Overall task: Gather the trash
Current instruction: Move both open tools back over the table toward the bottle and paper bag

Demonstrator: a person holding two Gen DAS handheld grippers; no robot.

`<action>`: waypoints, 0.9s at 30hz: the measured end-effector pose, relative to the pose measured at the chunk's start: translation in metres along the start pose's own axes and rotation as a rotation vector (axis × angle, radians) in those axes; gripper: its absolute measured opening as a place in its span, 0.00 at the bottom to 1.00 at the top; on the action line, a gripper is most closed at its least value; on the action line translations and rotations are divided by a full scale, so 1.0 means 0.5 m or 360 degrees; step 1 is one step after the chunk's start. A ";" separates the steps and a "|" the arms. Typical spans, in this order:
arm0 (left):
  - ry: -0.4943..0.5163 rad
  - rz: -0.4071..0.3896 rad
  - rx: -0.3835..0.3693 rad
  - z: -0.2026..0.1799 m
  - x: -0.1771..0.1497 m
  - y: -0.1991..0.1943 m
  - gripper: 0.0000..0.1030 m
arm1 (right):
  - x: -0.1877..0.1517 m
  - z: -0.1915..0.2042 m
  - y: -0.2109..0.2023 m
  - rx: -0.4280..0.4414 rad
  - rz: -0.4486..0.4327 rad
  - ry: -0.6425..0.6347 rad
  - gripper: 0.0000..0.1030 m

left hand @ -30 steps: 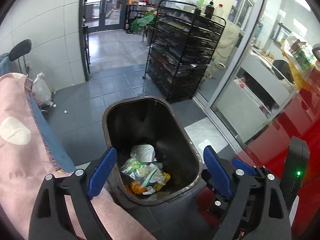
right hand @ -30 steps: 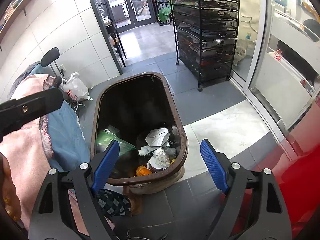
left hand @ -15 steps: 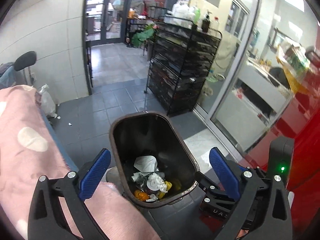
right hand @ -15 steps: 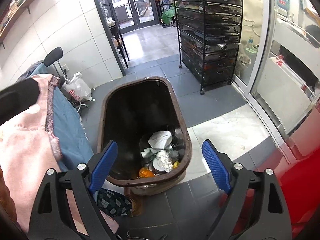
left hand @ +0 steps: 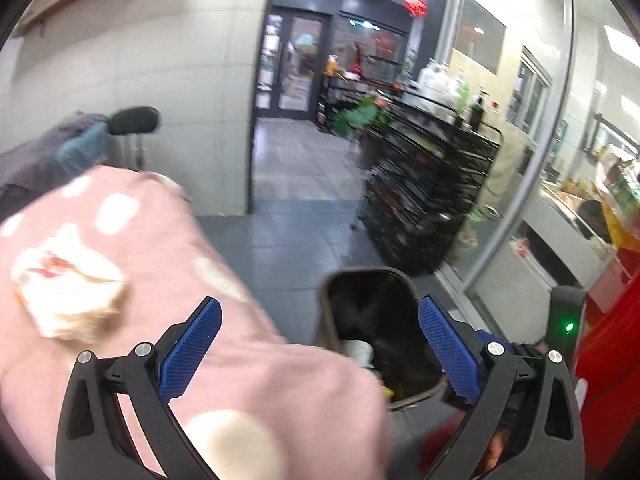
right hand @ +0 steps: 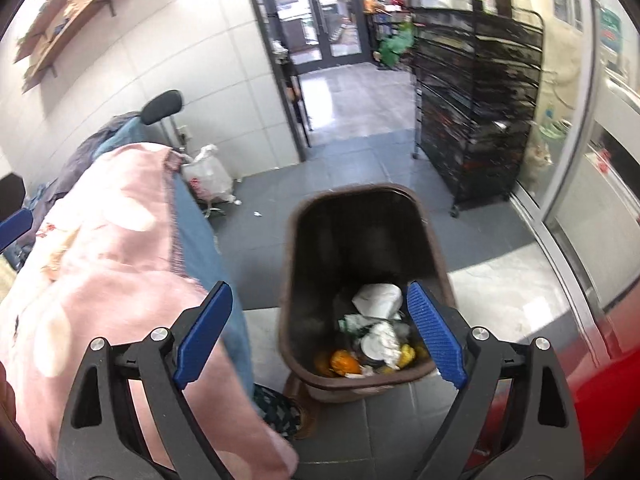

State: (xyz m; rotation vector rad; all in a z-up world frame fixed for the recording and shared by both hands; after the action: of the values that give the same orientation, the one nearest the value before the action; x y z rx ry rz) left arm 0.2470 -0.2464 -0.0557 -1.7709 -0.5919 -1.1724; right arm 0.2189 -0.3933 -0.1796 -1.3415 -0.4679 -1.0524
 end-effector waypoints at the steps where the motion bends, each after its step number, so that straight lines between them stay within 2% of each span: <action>1: 0.0002 -0.0016 0.0027 0.015 0.002 -0.010 0.94 | 0.005 0.015 0.000 0.0023 -0.0005 -0.0013 0.87; 13: -0.0071 -0.0064 0.0339 0.199 -0.005 -0.105 0.94 | 0.032 0.238 -0.009 0.0351 -0.0004 -0.0271 0.88; 22: -0.0252 -0.0052 0.0566 0.386 -0.069 -0.199 0.94 | 0.010 0.396 -0.014 0.0530 0.0055 -0.0533 0.88; 27: -0.0434 -0.0017 0.0674 0.486 -0.116 -0.244 0.94 | -0.005 0.499 -0.021 0.0661 0.0087 -0.0699 0.88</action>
State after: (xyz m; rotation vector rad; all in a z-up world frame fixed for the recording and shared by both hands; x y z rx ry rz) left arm 0.2402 0.0292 -0.0908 -1.5660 -0.9363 -0.7450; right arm 0.2788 -0.1585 -0.1190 -1.1958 -0.9169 -0.5661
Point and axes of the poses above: each gripper's, at about its wrist camera, not at the fingertips, and y roughly the way its jaws point, z to its left, x to its top, the point moved 10 cm from there along y, roughly the way its jaws point, and after that the axes turned 11 degrees about -z, right-handed, at the moved point
